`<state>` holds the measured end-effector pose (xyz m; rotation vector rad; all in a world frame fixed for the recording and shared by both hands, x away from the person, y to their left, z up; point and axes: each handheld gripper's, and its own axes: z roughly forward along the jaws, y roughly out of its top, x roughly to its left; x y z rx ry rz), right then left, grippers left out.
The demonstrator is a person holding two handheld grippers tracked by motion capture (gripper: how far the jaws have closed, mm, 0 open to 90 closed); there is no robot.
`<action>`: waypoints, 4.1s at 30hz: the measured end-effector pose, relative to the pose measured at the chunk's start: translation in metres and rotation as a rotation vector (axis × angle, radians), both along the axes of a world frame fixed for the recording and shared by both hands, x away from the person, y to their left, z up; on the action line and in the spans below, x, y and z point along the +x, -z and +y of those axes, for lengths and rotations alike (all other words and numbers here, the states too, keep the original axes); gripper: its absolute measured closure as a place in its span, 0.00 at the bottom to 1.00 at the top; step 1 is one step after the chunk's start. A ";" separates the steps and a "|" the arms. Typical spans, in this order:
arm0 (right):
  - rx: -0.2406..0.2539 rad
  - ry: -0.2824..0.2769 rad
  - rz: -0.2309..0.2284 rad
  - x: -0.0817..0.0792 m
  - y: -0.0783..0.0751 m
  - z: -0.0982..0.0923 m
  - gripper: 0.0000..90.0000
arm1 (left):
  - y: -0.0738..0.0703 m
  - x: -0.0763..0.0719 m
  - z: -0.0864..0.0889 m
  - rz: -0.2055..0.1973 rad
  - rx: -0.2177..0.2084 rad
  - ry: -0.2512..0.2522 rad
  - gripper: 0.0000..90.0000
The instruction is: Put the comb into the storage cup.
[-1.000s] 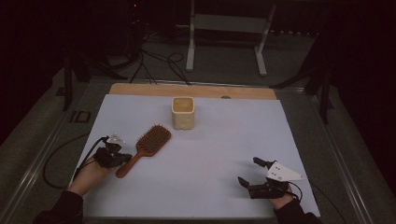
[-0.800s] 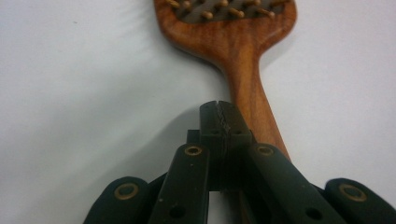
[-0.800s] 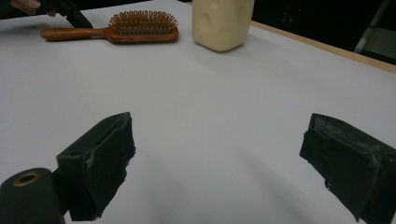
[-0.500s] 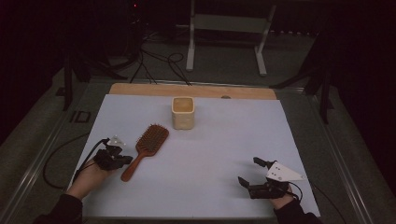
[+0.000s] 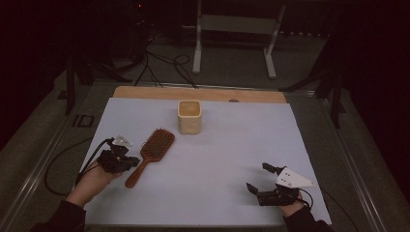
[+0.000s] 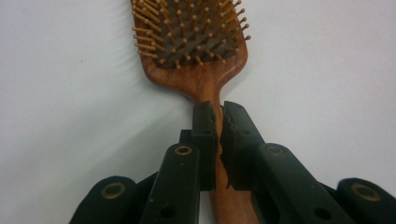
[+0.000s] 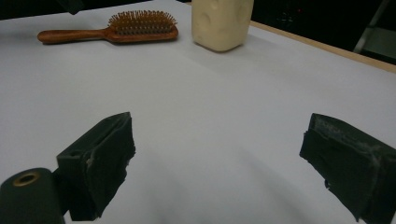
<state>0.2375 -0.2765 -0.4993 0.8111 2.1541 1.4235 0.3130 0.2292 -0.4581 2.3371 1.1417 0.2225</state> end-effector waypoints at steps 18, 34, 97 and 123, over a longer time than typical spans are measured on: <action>0.002 -0.001 0.002 0.000 0.000 0.000 0.09 | -0.003 0.010 -0.029 0.118 0.021 -0.028 0.29; -0.001 -0.005 0.002 0.000 0.000 0.001 0.09 | 0.017 0.030 -0.037 0.235 0.100 -0.122 0.06; -0.001 0.001 0.000 0.000 0.000 -0.001 0.09 | 0.028 0.016 -0.024 0.042 0.077 -0.221 0.82; -0.006 0.008 -0.003 0.000 -0.001 0.000 0.09 | -0.010 -0.018 -0.052 -0.185 -0.084 -0.115 0.82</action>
